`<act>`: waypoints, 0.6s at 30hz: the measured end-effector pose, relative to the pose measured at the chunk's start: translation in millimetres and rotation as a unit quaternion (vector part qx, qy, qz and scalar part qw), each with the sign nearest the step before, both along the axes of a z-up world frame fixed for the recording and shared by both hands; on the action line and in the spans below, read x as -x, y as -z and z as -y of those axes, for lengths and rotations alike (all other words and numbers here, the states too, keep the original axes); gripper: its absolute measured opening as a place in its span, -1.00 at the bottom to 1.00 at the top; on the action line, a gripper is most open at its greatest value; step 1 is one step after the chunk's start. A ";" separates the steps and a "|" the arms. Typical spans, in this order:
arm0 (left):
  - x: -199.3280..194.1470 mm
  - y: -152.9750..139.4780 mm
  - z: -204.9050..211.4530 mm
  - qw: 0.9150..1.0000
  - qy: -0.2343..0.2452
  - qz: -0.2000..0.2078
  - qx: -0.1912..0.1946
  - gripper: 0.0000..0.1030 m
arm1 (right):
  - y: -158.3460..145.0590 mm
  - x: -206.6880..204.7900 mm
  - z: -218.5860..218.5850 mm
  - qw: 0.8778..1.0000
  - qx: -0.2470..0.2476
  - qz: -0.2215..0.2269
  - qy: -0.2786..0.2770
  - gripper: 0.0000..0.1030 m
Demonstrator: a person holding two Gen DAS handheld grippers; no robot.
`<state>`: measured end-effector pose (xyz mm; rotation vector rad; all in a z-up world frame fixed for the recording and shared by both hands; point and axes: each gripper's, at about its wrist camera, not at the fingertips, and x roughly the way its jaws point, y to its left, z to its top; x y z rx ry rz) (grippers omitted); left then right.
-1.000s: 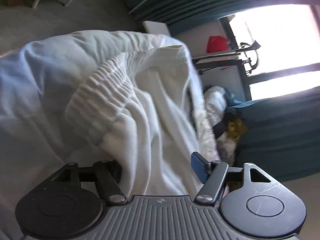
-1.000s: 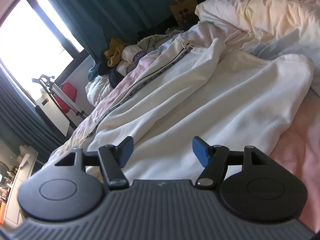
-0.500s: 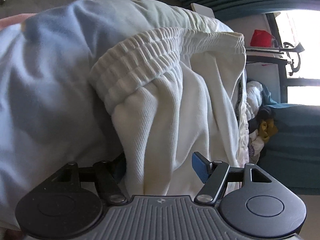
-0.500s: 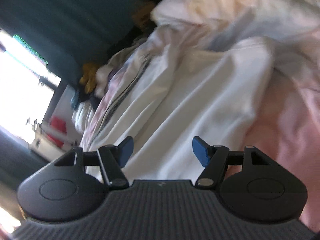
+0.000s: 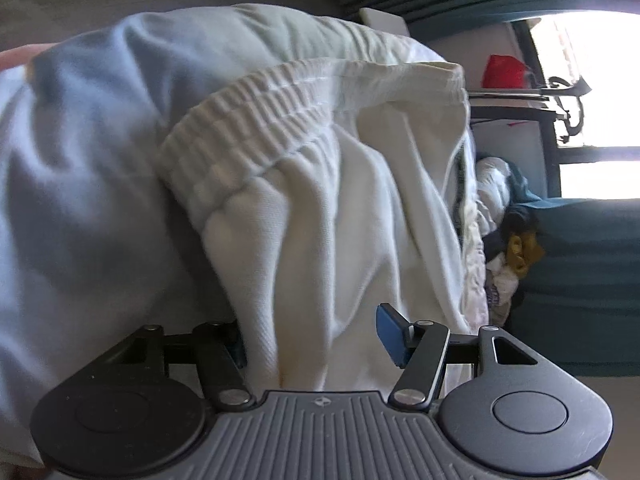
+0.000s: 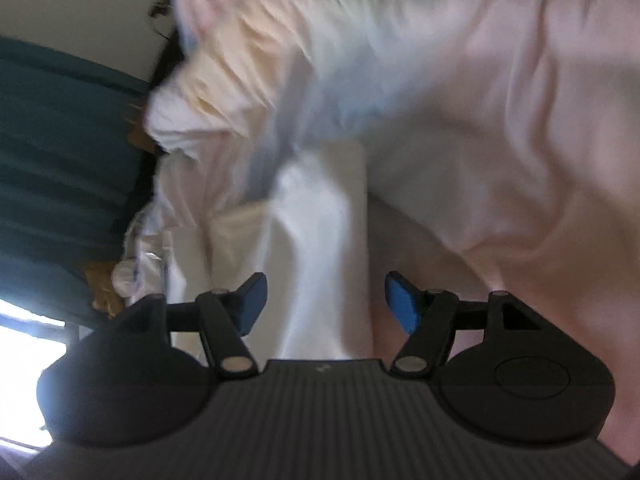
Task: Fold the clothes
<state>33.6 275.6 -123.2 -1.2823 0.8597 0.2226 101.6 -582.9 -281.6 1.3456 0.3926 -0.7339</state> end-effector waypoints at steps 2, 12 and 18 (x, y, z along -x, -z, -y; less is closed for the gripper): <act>-1.9 -1.3 -0.1 1.000 0.007 0.008 -0.004 0.05 | 10.7 -11.6 -0.1 1.000 -0.002 -0.010 0.005 0.32; -1.0 14.3 -6.7 0.999 -0.005 -0.010 0.035 0.12 | -5.9 -50.1 -24.3 0.993 0.091 0.021 -0.074 0.18; -1.9 12.3 -2.4 1.000 0.002 -0.014 0.020 -0.08 | 15.9 -32.2 -22.7 0.997 0.073 0.003 -0.015 -0.66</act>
